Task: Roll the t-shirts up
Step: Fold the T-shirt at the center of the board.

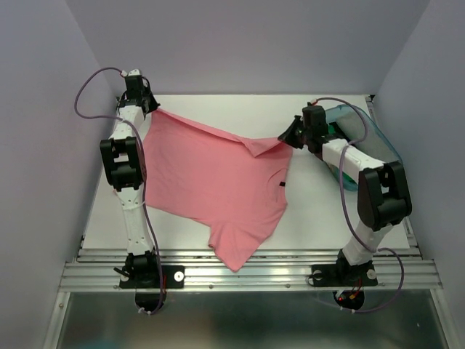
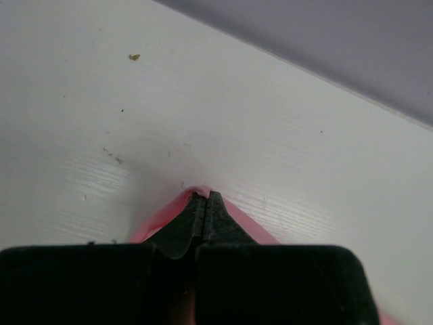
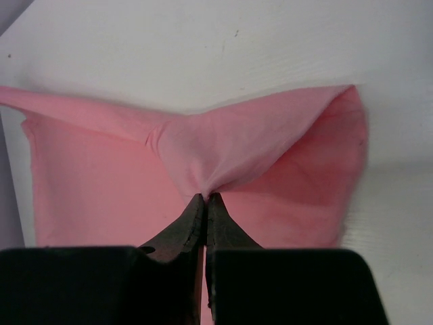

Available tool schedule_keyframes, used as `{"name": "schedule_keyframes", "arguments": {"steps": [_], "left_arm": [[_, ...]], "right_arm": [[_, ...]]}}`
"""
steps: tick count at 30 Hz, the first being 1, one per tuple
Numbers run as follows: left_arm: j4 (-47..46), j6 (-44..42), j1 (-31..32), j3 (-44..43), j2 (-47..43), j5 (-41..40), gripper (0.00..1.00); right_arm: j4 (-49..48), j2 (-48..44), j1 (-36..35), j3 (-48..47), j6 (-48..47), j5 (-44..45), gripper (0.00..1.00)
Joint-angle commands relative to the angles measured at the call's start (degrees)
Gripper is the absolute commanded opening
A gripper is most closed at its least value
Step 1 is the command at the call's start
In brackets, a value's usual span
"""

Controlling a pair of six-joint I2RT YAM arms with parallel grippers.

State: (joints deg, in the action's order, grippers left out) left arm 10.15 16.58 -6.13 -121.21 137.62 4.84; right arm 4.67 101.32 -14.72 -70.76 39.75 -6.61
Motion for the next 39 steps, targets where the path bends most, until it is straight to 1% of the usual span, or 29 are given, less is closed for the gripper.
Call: {"name": "schedule_keyframes", "arguments": {"steps": [1, 7, 16, 25, 28, 31, 32, 37, 39], "left_arm": [[-0.2, -2.3, -0.5, 0.2, -4.0, -0.8, 0.00], [1.0, -3.3, -0.8, -0.3, -2.7, -1.7, 0.00], [2.2, -4.4, -2.2, 0.5, -3.3, -2.0, 0.00], [2.5, -4.8, -2.5, 1.6, -3.9, -2.1, 0.00], [3.2, -4.7, -2.5, 2.2, -4.7, -1.9, 0.00], [3.6, -4.3, -2.5, 4.0, -6.0, -1.9, 0.00], [3.5, -4.2, -2.5, 5.7, -7.3, -1.9, 0.00], [2.2, -3.7, -2.5, 11.2, -11.2, -2.1, 0.00], [2.2, -3.7, -2.5, 12.0, -11.8, -2.1, 0.00]], "right_arm": [[-1.9, -4.3, -2.0, 1.7, 2.1, -1.0, 0.01], [-1.9, -6.7, -3.9, 4.6, 3.4, -0.2, 0.01], [-1.2, -11.0, -4.4, 9.1, 3.3, -0.7, 0.01], [-0.2, -12.9, -4.4, 9.6, 3.3, -2.0, 0.01], [-0.2, -13.8, -5.8, 10.6, 4.0, -1.7, 0.01], [-0.2, -14.8, -7.1, 11.9, 4.7, -0.6, 0.01], [-0.2, -15.1, -7.6, 12.5, 5.0, -0.4, 0.01], [-0.5, -16.0, -8.1, 14.8, 5.8, 0.4, 0.01], [-0.4, -16.3, -8.1, 15.2, 5.6, 0.5, 0.01]]}}
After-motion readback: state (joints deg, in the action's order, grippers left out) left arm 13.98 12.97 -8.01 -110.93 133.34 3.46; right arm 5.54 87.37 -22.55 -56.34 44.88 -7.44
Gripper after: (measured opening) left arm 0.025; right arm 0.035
